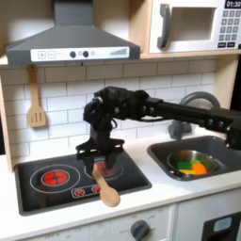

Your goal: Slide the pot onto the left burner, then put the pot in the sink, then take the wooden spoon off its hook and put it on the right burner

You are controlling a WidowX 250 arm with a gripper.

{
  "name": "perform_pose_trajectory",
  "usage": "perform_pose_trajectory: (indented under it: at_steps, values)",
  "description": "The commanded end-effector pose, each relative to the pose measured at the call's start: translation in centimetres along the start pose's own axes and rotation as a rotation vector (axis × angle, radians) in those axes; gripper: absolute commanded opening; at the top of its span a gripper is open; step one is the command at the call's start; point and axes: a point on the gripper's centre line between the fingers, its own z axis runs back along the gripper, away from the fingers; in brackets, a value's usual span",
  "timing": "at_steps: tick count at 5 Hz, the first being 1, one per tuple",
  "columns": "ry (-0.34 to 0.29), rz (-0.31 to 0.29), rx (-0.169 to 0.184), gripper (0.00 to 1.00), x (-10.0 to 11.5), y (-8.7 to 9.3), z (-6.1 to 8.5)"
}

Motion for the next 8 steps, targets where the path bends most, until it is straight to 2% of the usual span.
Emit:
perform_pose_trajectory:
  at_steps: [1, 2, 4, 5, 7, 8]
  values:
    - [-0.098, 0.071, 0.013, 0.0, -0.1, 1.5, 1.5]
    - [-0.18, 0.104, -0.018, 0.0, 0.7, 1.5, 3.7]
    - [-0.308, 0.161, -0.045, 0.0, 1.6, 1.6, 6.4]
    - [-0.385, 0.178, -0.067, 0.0, 3.0, 1.1, 7.7]
    - [-0.531, 0.217, -0.088, 0.0, 5.4, 1.2, 10.9]
    - [-0.576, 0.219, -0.094, 0.0, 6.1, 1.1, 12.3]
